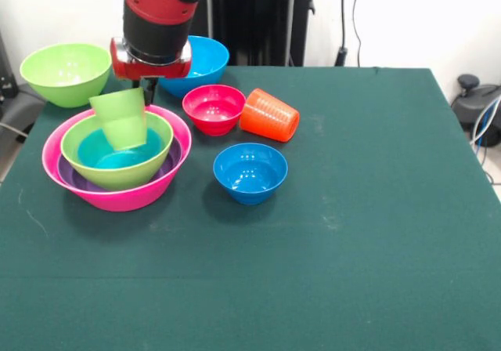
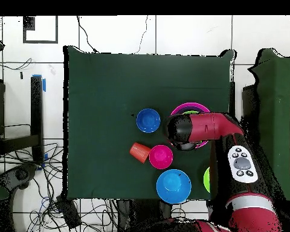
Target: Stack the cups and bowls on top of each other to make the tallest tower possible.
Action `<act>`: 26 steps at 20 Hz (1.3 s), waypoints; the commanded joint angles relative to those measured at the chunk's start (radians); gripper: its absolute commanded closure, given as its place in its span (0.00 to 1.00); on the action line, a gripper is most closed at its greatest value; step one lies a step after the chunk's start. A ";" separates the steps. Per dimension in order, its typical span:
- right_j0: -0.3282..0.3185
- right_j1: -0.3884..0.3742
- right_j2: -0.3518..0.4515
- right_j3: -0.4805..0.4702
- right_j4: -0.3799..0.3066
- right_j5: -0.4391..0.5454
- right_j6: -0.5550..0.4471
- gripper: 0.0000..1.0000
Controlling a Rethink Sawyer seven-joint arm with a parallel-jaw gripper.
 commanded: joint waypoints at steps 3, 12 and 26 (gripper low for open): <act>-0.029 0.035 0.128 -0.045 0.009 -0.030 -0.110 1.00; -0.049 0.024 0.158 -0.020 -0.009 -0.074 -0.109 0.00; -0.013 0.002 0.127 -0.015 -0.043 -0.060 -0.053 0.00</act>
